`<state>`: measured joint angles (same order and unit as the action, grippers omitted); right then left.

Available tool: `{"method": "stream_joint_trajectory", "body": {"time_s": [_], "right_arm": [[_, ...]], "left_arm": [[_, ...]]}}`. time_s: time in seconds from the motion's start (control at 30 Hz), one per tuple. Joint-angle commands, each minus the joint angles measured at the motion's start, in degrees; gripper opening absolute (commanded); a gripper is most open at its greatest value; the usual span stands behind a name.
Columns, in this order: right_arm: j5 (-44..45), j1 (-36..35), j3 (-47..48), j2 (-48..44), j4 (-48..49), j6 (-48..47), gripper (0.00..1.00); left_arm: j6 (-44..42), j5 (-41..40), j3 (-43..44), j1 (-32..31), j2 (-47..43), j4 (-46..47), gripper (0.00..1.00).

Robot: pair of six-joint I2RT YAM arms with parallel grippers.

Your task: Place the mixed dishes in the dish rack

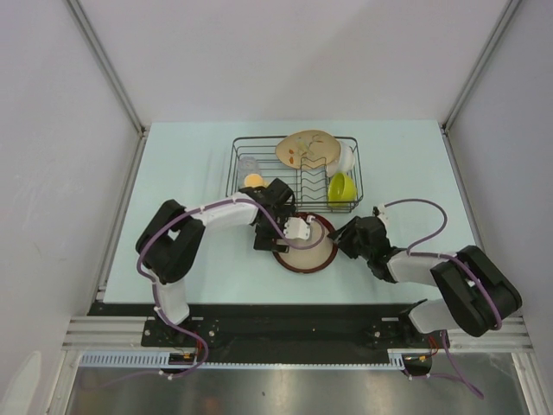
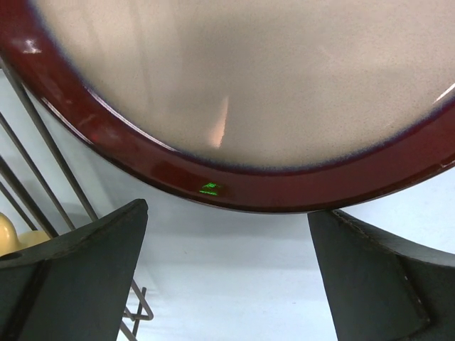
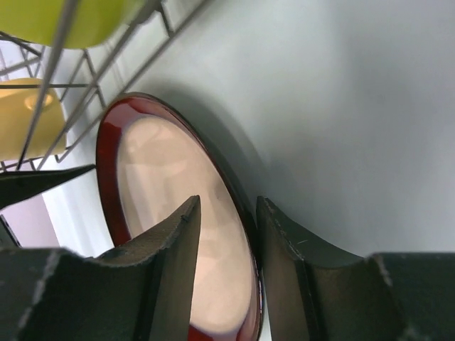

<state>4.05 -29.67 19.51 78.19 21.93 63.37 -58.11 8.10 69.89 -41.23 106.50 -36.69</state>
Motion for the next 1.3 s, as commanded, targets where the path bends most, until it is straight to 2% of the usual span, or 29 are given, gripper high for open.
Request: {"method": "stream_joint_trajectory", "body": {"time_s": [0.0,0.17,0.27,0.43,0.7,0.83,0.9,1.0,1.1,1.27], "right_arm": [[-2.47,-3.19,0.71,3.98,5.93,0.34,0.42],[-3.00,-7.41,-3.41,1.79,7.07,3.50,0.39],[-2.91,-7.86,-4.91,-0.32,6.90,5.27,0.33],[-3.44,-8.03,-4.57,-0.24,6.45,5.18,0.11],[-9.06,-8.21,-4.83,2.22,12.95,4.04,0.07],[-11.61,-8.04,-5.01,1.18,15.60,3.16,0.00],[-10.57,-7.68,-3.87,-3.56,11.32,-0.08,0.00],[-5.49,-8.03,-0.09,-13.13,-5.17,-7.00,0.00],[-0.73,-8.47,2.81,-21.48,-16.17,-12.11,0.00],[2.01,-8.39,4.66,-29.14,-25.53,-16.70,0.00]], "left_arm": [[-0.78,1.66,0.51,-2.10,3.36,5.57,1.00],[1.06,4.11,0.78,-5.78,1.96,5.57,1.00],[1.50,4.21,1.04,-8.24,2.39,6.89,1.00],[3.08,5.52,2.71,-9.04,3.63,6.80,1.00],[5.89,7.63,2.27,-10.27,2.57,8.30,1.00],[7.04,7.90,3.93,-11.85,2.58,8.65,1.00],[7.91,7.90,4.90,-11.94,1.88,7.78,1.00],[9.67,7.98,7.45,-10.46,-1.98,5.40,1.00],[12.91,9.83,10.96,-7.30,-6.54,1.28,1.00],[16.00,9.66,10.98,-3.25,-14.64,-4.09,1.00]]}}
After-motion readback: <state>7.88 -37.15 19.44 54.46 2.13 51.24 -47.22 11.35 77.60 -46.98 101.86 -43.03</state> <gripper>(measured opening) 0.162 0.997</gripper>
